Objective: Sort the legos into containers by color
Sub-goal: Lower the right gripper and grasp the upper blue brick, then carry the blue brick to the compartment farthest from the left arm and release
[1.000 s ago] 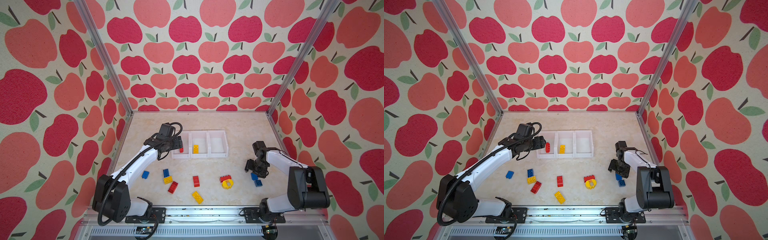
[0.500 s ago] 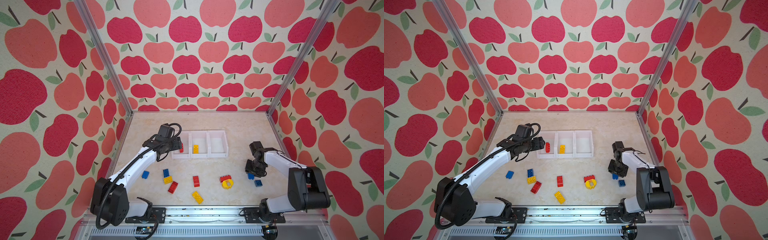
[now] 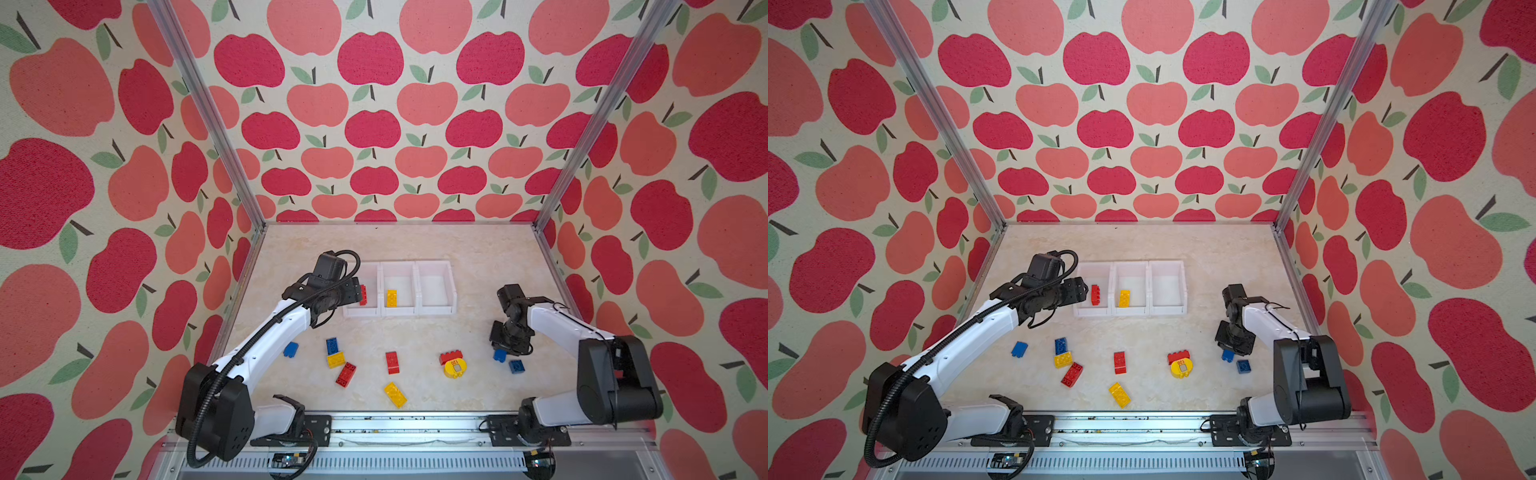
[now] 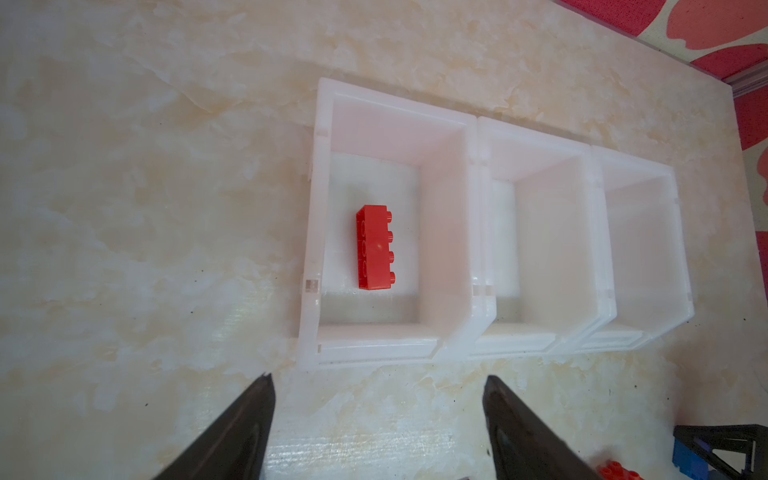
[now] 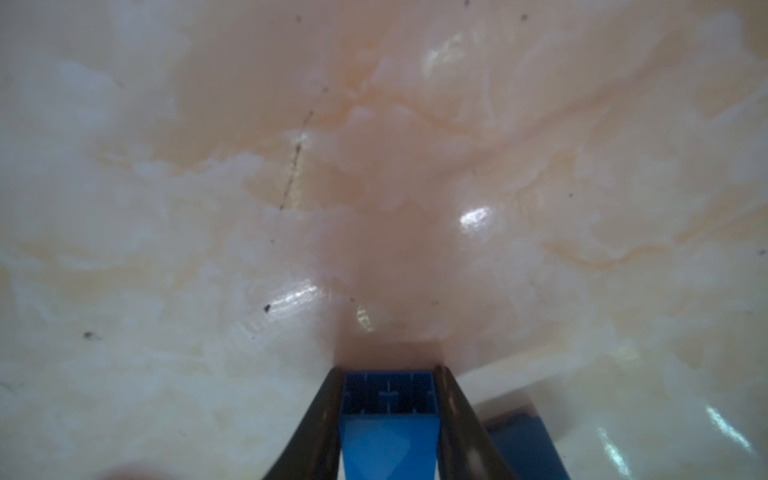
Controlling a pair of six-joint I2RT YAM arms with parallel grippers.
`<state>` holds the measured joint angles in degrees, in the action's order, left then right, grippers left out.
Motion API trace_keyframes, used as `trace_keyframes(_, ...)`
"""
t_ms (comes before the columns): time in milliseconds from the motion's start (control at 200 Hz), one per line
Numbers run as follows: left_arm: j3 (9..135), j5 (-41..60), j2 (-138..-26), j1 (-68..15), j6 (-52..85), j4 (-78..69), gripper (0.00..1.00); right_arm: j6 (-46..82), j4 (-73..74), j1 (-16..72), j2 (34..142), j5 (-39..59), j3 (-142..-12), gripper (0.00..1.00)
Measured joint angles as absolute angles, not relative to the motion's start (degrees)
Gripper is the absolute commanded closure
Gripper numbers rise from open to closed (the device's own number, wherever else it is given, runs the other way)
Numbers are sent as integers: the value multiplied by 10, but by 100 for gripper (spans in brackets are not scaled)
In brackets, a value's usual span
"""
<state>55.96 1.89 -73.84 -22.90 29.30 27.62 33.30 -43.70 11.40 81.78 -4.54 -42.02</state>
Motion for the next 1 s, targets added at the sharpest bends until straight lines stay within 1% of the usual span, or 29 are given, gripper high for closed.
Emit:
trace_keyframes(280,535,19,-701,-222,306,281,19,349,-477,120,768,-33,-434,71)
trace_keyframes(425,518,19,-678,-211,308,284,18,363,-499,142,748,-25,-479,71)
trace_keyframes(570,505,19,-660,-199,309,288,18,377,-514,185,751,-25,-546,71)
trace_keyframes(760,489,19,-643,-191,312,294,18,385,-526,254,813,-34,-670,71)
trace_keyframes(996,468,19,-626,-189,323,304,18,372,-526,313,955,-51,-835,71)
